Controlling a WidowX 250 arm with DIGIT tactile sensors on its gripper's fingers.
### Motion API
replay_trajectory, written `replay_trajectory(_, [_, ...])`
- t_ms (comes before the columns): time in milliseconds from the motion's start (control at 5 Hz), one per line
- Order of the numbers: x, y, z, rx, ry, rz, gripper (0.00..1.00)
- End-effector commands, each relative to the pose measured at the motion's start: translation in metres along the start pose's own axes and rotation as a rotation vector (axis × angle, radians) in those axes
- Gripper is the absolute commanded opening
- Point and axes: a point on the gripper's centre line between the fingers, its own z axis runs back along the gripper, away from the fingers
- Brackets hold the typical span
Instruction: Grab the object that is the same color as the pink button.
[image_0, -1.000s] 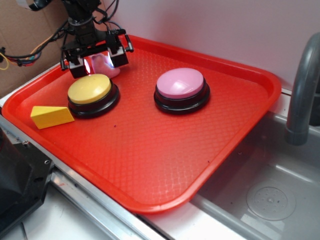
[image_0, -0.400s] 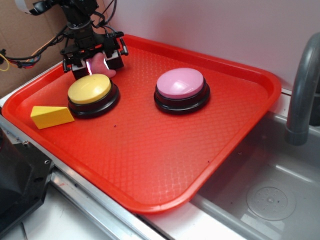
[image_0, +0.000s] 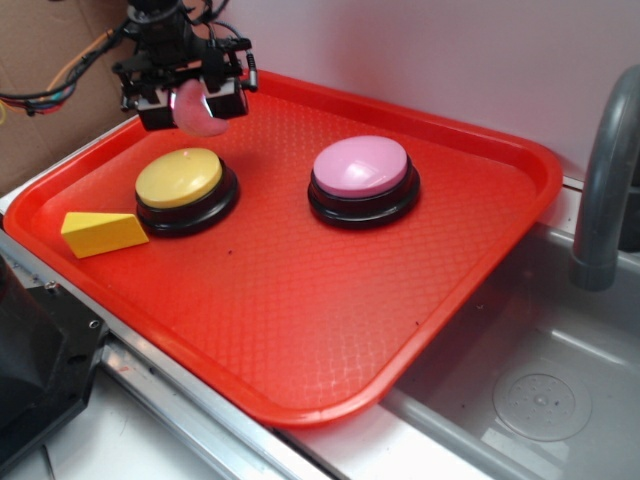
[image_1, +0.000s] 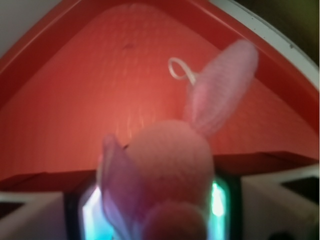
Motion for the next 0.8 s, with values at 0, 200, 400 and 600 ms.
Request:
replay_trajectory(0, [-0.030,-0.003,0.055,-0.127,0.073,-0.333,0.00])
replay_trajectory(200, [-0.061,-0.001,0.059,-0.178,0.118,-0.438,0.00])
replay_trajectory(400, [-0.084,0.001,0.060,-0.181,0.143,-0.499,0.00])
replay_trajectory(600, [-0.102,0.002,0.062,-0.201,0.158,-0.548,0.00])
